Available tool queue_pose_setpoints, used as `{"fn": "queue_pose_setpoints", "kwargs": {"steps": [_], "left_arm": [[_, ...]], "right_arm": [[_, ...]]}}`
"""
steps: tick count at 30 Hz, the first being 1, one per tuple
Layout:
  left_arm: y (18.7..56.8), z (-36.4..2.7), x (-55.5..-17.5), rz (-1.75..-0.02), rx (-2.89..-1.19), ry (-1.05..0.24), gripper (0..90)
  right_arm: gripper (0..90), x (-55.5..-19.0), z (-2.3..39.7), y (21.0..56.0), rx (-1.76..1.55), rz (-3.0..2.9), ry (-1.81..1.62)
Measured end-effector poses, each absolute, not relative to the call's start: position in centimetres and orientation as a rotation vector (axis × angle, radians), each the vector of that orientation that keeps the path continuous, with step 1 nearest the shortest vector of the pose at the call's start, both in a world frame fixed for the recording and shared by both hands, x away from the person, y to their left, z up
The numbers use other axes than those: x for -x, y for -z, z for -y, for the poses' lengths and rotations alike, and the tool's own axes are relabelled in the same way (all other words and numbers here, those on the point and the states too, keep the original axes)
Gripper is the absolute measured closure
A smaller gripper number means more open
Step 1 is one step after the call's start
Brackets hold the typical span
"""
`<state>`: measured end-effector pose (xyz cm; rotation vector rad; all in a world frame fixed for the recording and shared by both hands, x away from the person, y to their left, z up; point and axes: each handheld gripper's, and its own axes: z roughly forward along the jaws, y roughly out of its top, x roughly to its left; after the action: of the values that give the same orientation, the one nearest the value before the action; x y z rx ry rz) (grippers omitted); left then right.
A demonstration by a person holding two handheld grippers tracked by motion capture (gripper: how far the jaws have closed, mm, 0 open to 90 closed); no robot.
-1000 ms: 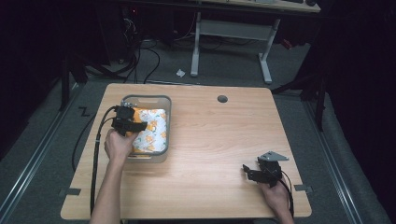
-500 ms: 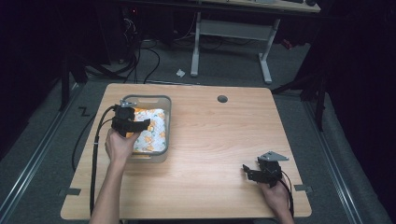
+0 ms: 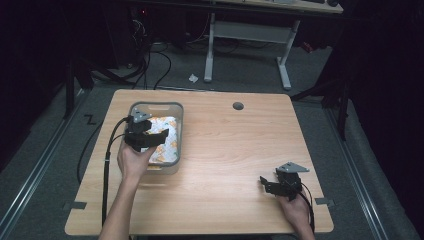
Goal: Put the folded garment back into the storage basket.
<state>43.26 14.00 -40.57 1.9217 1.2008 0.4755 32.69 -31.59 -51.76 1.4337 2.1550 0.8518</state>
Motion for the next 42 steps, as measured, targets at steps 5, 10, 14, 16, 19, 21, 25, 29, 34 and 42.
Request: {"fn": "queue_pose_setpoints", "kwargs": {"steps": [5,10,14,16,19,21,25,29,34,42], "left_arm": [[40.3,-13.7,-42.5,-1.177,-1.901,-0.459,31.8],[40.1,-12.9,-41.6,-1.139,-1.905,-0.455,31.0],[40.3,-12.4,-41.1,-1.119,-1.894,-0.441,30.7],[40.4,-12.1,-40.8,-1.111,-1.889,-0.437,30.7],[40.5,-11.9,-40.5,-1.102,-1.892,-0.427,30.7],[40.6,-11.7,-40.2,-1.095,-1.884,-0.416,30.6],[40.9,-11.3,-39.7,-1.083,-1.879,-0.404,30.6],[41.1,-11.0,-39.4,-1.075,-1.881,-0.395,30.6],[41.2,-10.6,-38.9,-1.06,-1.875,-0.382,30.6],[41.6,-10.1,-38.2,-1.042,-1.865,-0.354,30.5]], "right_arm": [[25.4,-32.7,31.6,51.8,-1.434,-2.155,-0.852],[25.4,-32.7,31.6,51.8,-1.434,-2.155,-0.852],[25.4,-32.7,31.6,51.8,-1.435,-2.154,-0.852],[25.4,-32.7,31.6,51.8,-1.434,-2.155,-0.852],[25.4,-32.7,31.6,51.8,-1.433,-2.155,-0.852],[25.4,-32.7,31.6,51.8,-1.434,-2.155,-0.852],[25.4,-32.7,31.6,51.8,-1.434,-2.155,-0.852],[25.4,-32.7,31.6,51.8,-1.435,-2.155,-0.852],[25.4,-32.7,31.6,51.8,-1.434,-2.155,-0.852],[25.4,-32.7,31.6,51.8,-1.434,-2.155,-0.851]]}}
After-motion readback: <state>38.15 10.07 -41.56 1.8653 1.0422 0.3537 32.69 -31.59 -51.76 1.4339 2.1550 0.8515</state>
